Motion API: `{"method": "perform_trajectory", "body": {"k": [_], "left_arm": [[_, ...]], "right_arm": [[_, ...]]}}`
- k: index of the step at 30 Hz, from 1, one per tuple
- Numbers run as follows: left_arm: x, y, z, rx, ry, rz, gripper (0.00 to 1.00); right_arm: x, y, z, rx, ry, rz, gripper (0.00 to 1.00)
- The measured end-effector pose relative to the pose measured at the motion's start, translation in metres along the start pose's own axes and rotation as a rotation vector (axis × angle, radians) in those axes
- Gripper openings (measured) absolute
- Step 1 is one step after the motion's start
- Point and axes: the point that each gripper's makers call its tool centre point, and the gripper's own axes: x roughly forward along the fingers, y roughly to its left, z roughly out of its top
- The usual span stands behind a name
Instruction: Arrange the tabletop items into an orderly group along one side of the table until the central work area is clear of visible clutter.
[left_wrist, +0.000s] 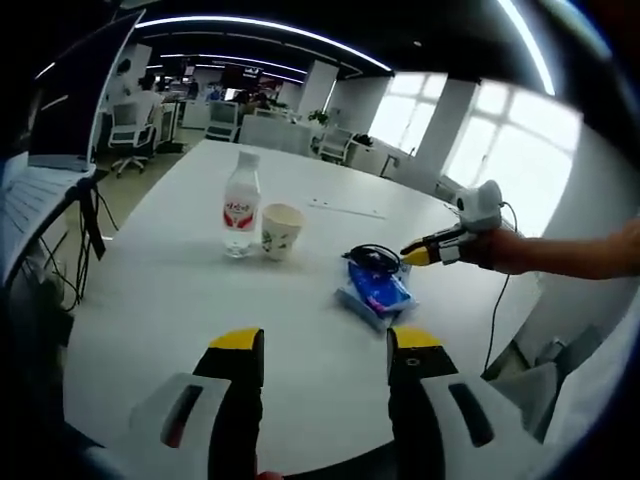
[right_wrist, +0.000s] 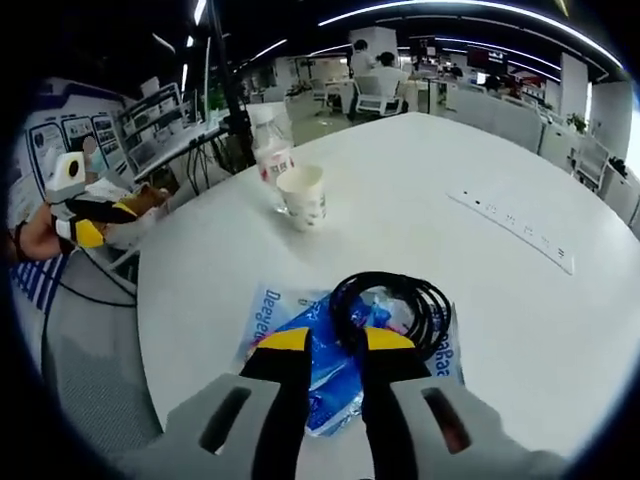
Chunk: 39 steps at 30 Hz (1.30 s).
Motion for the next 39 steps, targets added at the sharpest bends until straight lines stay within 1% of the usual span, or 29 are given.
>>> {"method": "perform_trajectory", "body": {"k": [6, 10, 19, 24, 28, 34, 37, 39], "left_arm": [[-0.001, 0.004, -0.005, -0.003, 0.009, 0.000, 0.49], [-0.002, 0.006, -0.004, -0.005, 0.008, 0.001, 0.49], [-0.004, 0.010, -0.003, -0.010, 0.004, 0.003, 0.49], [-0.005, 0.010, -0.005, -0.012, 0.007, 0.002, 0.49], [-0.006, 0.012, -0.005, -0.014, 0.007, 0.004, 0.49], [-0.007, 0.017, -0.004, -0.017, 0.007, 0.010, 0.49], [-0.007, 0.019, -0.004, -0.015, 0.010, 0.011, 0.49], [-0.007, 0.019, -0.005, -0.016, 0.011, 0.010, 0.49]], "right_arm": [[0.006, -0.002, 0.001, 0.009, 0.009, -0.002, 0.17], [0.010, 0.000, 0.002, 0.008, 0.016, 0.003, 0.17], [0.025, 0.006, -0.002, -0.010, 0.060, 0.026, 0.17], [0.037, 0.004, -0.004, 0.016, 0.076, 0.041, 0.17], [0.046, 0.005, -0.008, 0.010, 0.108, 0.047, 0.17], [0.054, 0.001, -0.016, -0.025, 0.167, 0.035, 0.16], [0.058, 0.000, -0.022, -0.058, 0.210, 0.030, 0.15], [0.060, -0.002, -0.023, -0.062, 0.219, 0.023, 0.15]]}}
